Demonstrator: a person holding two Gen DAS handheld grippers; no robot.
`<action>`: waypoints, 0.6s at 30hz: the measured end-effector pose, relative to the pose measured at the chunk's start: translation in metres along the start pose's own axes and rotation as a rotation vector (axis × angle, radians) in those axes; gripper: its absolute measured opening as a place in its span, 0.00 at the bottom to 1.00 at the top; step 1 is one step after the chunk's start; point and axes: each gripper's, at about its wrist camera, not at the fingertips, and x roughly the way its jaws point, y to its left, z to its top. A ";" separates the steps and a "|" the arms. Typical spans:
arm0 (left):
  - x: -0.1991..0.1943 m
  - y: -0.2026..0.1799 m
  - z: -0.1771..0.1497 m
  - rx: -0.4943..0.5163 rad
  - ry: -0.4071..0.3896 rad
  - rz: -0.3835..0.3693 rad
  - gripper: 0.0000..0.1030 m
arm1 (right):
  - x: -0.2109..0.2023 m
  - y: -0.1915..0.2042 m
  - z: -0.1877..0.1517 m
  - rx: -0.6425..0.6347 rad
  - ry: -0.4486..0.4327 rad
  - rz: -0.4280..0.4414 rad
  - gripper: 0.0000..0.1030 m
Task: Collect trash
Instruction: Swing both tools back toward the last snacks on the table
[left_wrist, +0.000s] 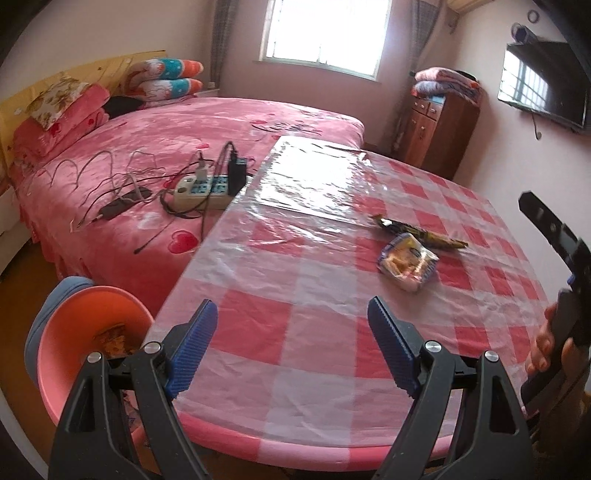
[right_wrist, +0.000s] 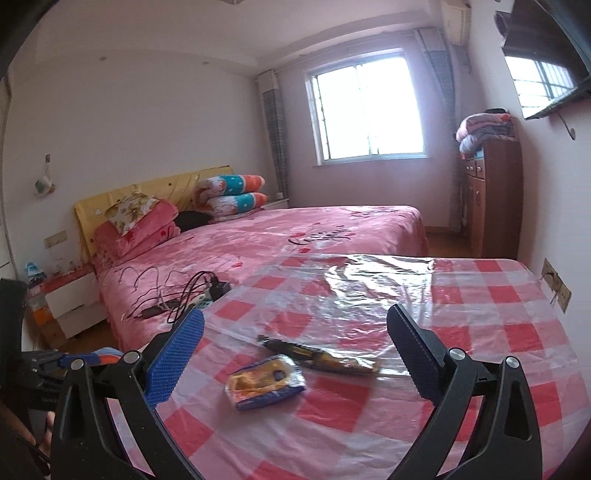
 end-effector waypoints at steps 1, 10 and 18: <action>0.001 -0.003 0.001 0.007 0.004 -0.003 0.82 | 0.000 -0.004 0.000 0.008 0.001 -0.002 0.95; 0.016 -0.035 0.006 0.018 0.061 -0.072 0.82 | -0.002 -0.060 0.004 0.130 0.058 -0.023 0.95; 0.041 -0.082 0.017 0.114 0.106 -0.166 0.82 | 0.010 -0.104 -0.003 0.240 0.161 -0.064 0.95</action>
